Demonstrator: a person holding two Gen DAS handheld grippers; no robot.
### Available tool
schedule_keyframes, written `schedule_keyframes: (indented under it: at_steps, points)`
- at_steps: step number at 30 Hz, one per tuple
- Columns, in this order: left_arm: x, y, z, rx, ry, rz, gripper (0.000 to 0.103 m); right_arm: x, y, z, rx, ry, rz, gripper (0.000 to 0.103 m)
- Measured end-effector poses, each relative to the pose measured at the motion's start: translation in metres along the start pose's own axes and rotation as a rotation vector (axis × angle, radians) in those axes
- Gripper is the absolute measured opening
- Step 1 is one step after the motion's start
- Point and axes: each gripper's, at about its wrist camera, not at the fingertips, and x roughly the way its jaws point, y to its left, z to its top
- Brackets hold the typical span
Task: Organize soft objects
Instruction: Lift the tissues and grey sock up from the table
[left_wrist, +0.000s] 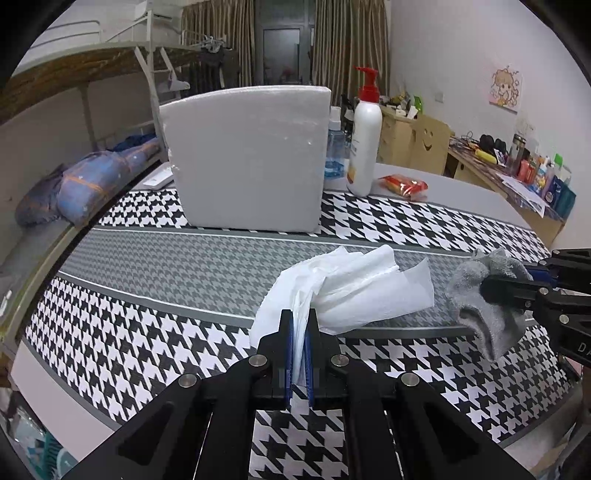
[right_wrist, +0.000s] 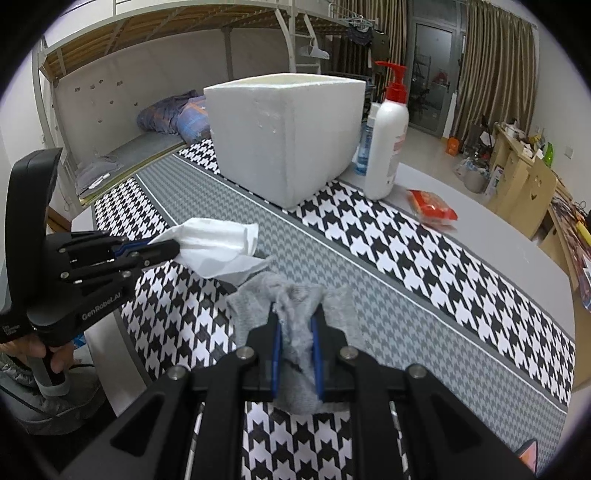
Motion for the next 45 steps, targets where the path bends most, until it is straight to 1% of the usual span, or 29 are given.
schedule_keyframes:
  at_steps: [13,27,37,45]
  points:
    - [-0.003,0.017,0.015,0.000,-0.027,0.017,0.006,0.000,0.010,0.019,0.003,-0.031,-0.002,0.017]
    - [-0.005,0.030,0.034,-0.019,-0.057,0.063,0.006,0.006,0.013,0.039,0.015,-0.058,-0.015,0.017]
    - [-0.008,0.036,0.042,-0.022,-0.078,0.076,0.006,0.004,0.017,0.052,-0.003,-0.081,-0.020,0.017]
    - [-0.010,0.045,0.046,-0.032,-0.090,0.091,0.006,0.008,0.020,0.061,-0.021,-0.084,-0.024,0.017]
